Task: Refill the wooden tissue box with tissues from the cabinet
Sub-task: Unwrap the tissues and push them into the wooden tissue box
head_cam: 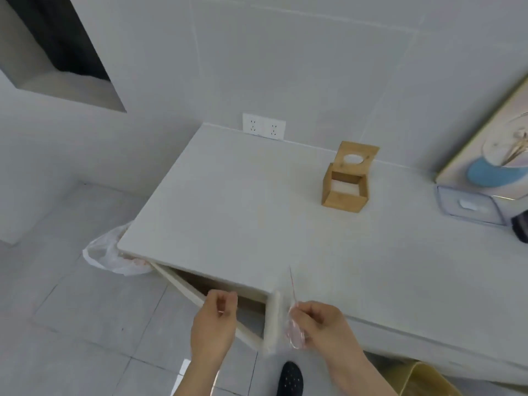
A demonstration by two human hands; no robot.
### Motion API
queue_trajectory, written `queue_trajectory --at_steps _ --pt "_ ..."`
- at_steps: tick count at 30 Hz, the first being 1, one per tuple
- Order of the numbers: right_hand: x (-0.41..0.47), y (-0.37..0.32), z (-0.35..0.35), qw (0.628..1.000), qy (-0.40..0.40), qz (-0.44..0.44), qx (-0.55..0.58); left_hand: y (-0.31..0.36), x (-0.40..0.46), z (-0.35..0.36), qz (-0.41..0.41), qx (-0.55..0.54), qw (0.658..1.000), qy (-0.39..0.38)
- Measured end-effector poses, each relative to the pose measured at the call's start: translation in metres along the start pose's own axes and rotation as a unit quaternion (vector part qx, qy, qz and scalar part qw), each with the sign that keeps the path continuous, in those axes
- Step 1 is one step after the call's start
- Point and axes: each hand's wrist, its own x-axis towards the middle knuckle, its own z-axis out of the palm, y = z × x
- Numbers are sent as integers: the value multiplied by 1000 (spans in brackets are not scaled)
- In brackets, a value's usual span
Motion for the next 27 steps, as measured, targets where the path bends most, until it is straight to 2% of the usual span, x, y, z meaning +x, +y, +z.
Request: queue_trajectory --at_steps 5,8,11,15,23,27 --pt "16 -30 -27 999 -11 4 42 73 -11 23 70 -22 988 -139" --pt "23 -58 -60 997 -31 -35 54 123 -22 55 151 44 978 -136" --pt "33 -76 -85 997 -18 -71 34 157 -29 78 194 67 973 -105" --pt "42 -93 -101 995 14 -99 26 184 -29 96 193 65 974 -103" --pt "58 -124 -102 995 45 -91 -8 206 0 106 173 76 976 -104" --pt "61 -142 -92 996 41 -75 4 212 22 98 145 25 979 -145"
